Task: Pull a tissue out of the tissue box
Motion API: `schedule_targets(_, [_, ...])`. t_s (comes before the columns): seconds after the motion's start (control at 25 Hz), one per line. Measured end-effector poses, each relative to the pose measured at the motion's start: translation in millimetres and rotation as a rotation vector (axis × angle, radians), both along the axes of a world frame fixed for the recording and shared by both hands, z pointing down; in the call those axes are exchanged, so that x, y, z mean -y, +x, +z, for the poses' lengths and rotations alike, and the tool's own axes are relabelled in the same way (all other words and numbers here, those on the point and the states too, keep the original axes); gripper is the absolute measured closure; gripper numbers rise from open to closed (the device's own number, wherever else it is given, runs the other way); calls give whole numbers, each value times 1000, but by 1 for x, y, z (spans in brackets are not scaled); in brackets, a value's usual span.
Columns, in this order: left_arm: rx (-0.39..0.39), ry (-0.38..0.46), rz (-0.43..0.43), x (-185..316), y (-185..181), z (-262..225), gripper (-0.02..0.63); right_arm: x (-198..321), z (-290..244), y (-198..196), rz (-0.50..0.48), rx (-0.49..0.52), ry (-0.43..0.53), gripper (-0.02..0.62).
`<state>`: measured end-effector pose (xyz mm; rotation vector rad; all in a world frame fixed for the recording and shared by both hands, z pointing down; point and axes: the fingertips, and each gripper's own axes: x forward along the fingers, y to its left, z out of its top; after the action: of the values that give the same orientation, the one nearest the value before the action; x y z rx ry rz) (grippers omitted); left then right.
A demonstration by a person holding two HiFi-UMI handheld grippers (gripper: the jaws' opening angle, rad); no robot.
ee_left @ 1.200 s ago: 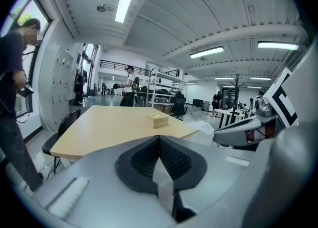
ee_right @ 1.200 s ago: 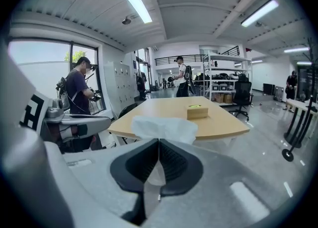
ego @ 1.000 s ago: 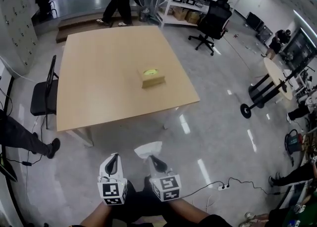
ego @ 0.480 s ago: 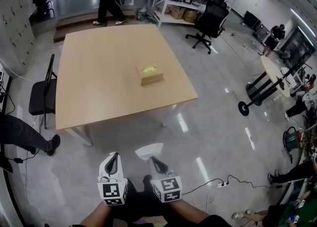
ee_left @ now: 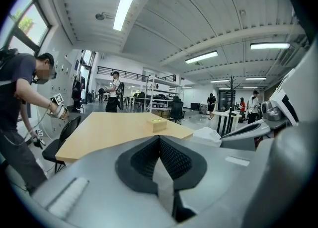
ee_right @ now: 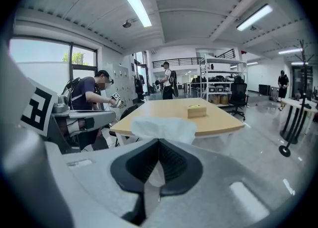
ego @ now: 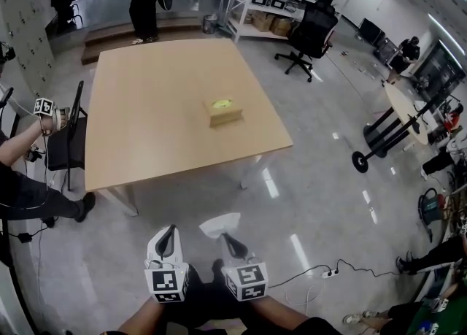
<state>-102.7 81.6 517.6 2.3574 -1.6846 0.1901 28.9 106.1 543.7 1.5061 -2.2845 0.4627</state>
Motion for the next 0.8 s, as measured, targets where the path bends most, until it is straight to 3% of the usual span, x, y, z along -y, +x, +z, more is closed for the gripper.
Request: schedule_targets(0.8, [-12, 6, 14, -4, 17, 0, 588, -5, -9, 14, 6, -5, 34, 601])
